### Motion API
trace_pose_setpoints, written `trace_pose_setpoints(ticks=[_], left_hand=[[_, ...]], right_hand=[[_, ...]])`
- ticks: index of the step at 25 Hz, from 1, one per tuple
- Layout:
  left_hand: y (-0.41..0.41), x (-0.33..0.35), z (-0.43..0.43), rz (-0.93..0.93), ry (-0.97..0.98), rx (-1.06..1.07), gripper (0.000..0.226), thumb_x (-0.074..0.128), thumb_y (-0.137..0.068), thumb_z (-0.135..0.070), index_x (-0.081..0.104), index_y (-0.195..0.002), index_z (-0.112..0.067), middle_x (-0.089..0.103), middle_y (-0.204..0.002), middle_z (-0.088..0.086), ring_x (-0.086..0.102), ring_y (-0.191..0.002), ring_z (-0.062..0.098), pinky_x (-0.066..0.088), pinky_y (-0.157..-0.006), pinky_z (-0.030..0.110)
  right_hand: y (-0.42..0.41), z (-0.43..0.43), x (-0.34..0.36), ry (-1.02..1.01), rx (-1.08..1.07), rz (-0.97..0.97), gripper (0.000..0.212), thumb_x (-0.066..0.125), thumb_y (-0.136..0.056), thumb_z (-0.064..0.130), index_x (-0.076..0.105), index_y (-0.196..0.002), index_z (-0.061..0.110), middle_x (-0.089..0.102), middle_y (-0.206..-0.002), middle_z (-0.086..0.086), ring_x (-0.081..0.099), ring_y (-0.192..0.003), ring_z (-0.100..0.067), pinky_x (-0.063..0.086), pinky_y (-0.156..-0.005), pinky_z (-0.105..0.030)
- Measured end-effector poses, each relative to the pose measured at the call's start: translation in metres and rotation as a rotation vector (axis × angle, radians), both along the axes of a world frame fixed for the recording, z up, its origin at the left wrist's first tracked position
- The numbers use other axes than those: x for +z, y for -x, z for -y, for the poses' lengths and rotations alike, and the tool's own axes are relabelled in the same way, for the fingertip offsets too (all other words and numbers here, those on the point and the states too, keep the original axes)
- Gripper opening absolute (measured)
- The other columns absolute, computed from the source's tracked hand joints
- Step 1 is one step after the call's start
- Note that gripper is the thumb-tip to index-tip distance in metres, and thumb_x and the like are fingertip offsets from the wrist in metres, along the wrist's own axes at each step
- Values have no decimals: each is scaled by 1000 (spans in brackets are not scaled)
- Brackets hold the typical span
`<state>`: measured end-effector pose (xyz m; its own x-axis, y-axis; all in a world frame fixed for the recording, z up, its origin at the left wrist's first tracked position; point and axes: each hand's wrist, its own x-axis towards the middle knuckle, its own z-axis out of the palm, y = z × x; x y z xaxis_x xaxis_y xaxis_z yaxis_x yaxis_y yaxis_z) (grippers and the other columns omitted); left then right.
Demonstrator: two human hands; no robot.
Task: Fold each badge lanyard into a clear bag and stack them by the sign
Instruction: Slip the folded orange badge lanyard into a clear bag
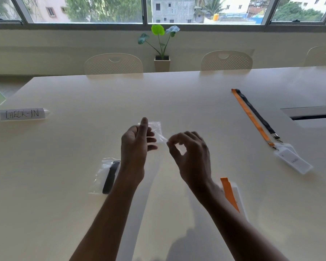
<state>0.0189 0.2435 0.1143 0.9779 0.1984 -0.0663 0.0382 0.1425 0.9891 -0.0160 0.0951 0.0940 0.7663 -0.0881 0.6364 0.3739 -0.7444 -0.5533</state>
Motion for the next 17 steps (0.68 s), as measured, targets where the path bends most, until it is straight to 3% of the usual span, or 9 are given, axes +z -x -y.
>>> trace_pose_setpoints(ticks=[4,6,8,11,14,17], left_hand=[[42,-4,4,-207,320,-226,29,70,-98,-21,63,-116,1,69,-100,18,70,-85,26,61,-69,30],[60,-11,13,-273,385,-260,26,70,-94,-5,61,-118,2,75,-93,15,75,-79,24,63,-67,29],[76,-16,23,-308,416,-263,29,72,-90,2,60,-116,3,78,-88,15,77,-77,24,64,-69,30],[95,-23,31,-284,390,-249,42,81,-78,-2,64,-115,4,78,-93,20,77,-82,27,65,-77,34],[116,-29,39,-218,212,-247,31,82,-74,-10,75,-103,1,78,-92,21,75,-82,28,65,-80,36],[139,-30,49,-184,153,-276,25,81,-77,-13,79,-97,1,78,-91,24,75,-79,30,65,-75,33]], right_hand=[[56,33,-12,218,-45,199,6,79,-93,12,76,-88,13,72,-83,3,62,-81,-23,48,-73,-37],[77,49,-20,271,-39,233,5,77,-95,11,78,-90,11,73,-86,1,64,-82,-25,48,-74,-38],[91,63,-29,324,-12,216,5,75,-96,13,78,-92,11,74,-90,1,65,-86,-26,49,-78,-37],[110,79,-38,402,99,52,15,76,-97,28,77,-104,15,74,-102,4,67,-97,-23,51,-83,-38],[135,83,-38,233,143,-166,34,75,-94,47,74,-115,20,71,-113,9,65,-106,-14,52,-89,-35],[148,78,-30,-73,102,-238,25,77,-93,39,74,-112,22,68,-104,15,63,-96,-5,50,-84,-22]])
